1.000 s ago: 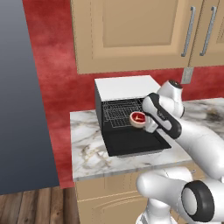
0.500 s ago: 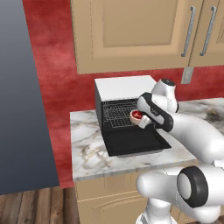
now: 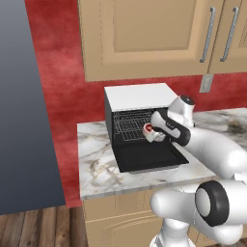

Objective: Open the toaster oven door. Place the baguette on the bottom rack in the toaster oven and place the steak on the top rack.

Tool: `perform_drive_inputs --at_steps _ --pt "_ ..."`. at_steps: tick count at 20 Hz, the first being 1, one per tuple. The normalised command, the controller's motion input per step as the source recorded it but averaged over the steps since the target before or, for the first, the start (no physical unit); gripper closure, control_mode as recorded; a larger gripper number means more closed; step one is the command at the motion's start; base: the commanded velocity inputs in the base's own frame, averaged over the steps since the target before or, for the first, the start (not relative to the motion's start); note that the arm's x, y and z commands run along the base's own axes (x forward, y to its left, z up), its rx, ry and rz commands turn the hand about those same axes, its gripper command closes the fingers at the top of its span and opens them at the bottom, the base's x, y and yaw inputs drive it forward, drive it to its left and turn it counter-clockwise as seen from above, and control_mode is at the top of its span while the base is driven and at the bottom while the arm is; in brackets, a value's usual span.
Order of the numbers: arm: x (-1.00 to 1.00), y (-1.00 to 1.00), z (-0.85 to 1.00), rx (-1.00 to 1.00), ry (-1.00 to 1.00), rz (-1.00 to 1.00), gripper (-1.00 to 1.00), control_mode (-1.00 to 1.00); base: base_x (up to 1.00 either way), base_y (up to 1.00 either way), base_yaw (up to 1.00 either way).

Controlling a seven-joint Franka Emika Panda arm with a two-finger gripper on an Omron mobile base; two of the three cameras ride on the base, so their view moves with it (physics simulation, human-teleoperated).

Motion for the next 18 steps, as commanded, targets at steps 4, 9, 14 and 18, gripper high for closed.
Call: perform_drive_inputs --at_steps 4,9,14,18 --pt "0.13 0.18 0.00 0.16 -0.01 -0.29 1.00 -1.00 0.00 0.00 0.00" --pt "0.27 0.18 0.00 0.08 0.00 -0.29 1.00 -1.00 0.00 0.00 0.00" --pt "0.39 0.01 -0.01 0.10 -0.07 -0.23 1.00 -1.00 0.00 0.00 0.00" --pt "0.18 0.00 -0.06 0.11 -0.14 -0.16 1.00 -1.00 0.00 0.00 0.00"
